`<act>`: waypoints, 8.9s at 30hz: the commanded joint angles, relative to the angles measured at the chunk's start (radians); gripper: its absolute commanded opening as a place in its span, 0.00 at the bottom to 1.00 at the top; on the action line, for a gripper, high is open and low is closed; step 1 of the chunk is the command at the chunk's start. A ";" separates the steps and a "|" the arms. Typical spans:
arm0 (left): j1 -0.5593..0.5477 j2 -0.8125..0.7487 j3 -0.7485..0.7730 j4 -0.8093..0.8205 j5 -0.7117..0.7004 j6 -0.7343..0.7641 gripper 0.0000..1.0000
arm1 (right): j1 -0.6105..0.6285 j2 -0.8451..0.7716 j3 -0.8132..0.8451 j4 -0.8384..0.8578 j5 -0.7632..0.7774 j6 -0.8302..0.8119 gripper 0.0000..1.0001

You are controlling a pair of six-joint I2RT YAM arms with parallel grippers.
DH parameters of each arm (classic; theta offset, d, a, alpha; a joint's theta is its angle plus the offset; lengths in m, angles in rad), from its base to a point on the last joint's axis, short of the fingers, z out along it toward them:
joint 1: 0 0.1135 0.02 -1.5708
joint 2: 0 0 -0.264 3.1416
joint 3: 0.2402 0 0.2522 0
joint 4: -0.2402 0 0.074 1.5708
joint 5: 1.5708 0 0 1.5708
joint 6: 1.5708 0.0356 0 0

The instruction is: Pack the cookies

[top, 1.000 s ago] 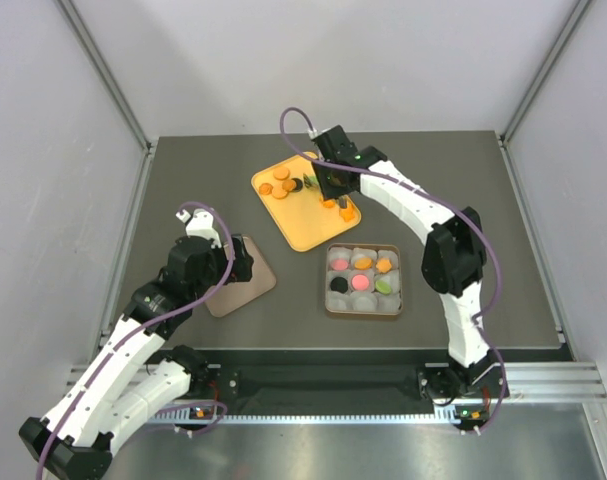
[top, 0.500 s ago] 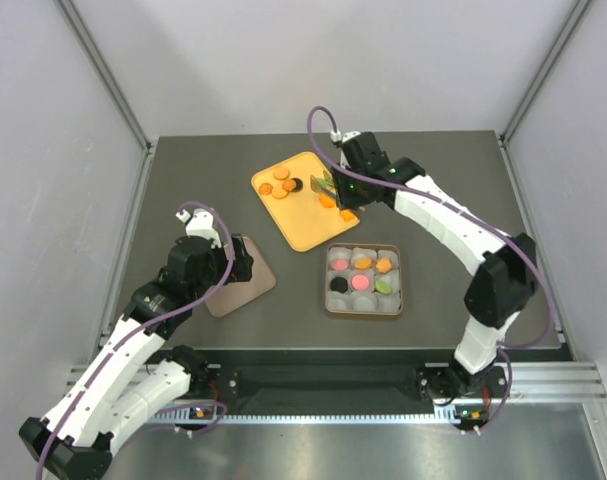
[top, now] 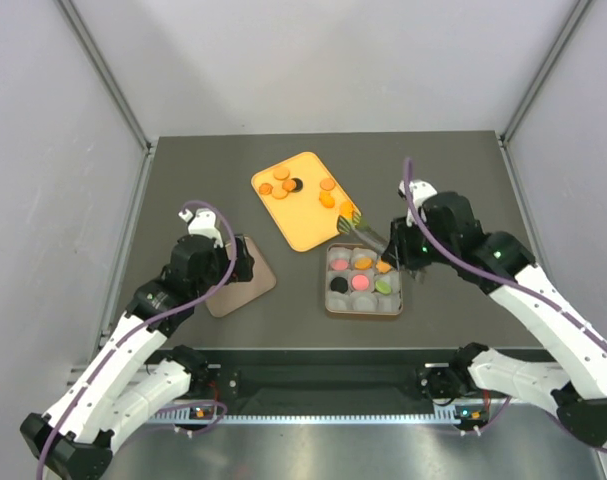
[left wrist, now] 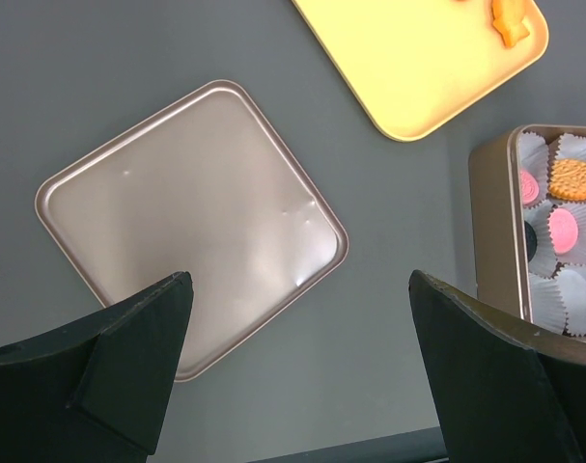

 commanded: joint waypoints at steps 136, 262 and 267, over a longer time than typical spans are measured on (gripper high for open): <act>-0.004 0.013 0.000 0.022 0.010 0.006 0.98 | -0.092 0.939 0.636 0.145 0.112 0.027 0.41; -0.004 -0.018 0.000 0.018 -0.007 0.001 0.98 | -0.057 0.210 0.139 0.021 -0.101 0.001 0.34; -0.004 -0.013 0.000 0.018 -0.004 0.001 0.99 | -0.054 -0.008 -0.030 -0.127 -0.126 0.006 0.35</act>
